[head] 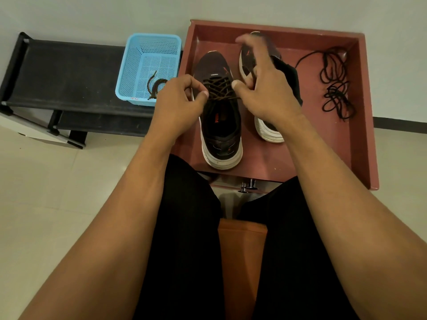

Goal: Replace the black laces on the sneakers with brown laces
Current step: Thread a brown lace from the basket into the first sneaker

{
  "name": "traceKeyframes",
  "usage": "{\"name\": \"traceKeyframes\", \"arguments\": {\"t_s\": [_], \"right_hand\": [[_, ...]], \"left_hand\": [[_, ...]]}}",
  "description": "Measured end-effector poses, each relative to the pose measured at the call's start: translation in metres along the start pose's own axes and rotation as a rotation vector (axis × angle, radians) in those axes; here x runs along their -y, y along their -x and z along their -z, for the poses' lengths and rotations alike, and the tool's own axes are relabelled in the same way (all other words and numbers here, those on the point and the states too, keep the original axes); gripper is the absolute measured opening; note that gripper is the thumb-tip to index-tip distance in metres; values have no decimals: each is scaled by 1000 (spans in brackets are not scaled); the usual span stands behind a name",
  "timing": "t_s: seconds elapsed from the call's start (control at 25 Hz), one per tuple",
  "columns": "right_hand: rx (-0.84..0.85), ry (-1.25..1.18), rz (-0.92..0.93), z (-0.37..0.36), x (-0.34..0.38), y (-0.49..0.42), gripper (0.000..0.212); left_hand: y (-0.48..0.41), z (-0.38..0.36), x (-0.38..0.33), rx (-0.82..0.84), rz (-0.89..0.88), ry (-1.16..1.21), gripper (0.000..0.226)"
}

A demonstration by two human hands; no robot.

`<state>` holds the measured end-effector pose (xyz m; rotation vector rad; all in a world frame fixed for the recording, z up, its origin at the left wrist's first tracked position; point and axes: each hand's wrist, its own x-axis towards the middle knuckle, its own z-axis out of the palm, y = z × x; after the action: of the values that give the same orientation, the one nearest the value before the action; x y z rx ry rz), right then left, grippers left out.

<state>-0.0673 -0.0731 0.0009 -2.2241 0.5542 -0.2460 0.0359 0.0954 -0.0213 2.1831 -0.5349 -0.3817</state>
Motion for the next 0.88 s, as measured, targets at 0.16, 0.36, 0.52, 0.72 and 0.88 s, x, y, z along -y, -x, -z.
{"name": "traceKeyframes", "arguments": {"t_s": [0.16, 0.36, 0.52, 0.72, 0.88], "right_hand": [[101, 254, 20, 4, 1, 0, 21], [28, 380, 19, 3, 1, 1, 17], [5, 557, 63, 2, 6, 8, 13], [12, 465, 48, -4, 2, 2, 18], [94, -143, -220, -14, -3, 0, 30]], "left_hand": [[4, 3, -7, 25, -40, -331, 13], [5, 5, 0, -12, -39, -369, 11], [5, 6, -2, -40, -77, -378, 9], [5, -4, -3, 7, 6, -90, 16], [5, -11, -4, 65, 147, 393, 27]]}}
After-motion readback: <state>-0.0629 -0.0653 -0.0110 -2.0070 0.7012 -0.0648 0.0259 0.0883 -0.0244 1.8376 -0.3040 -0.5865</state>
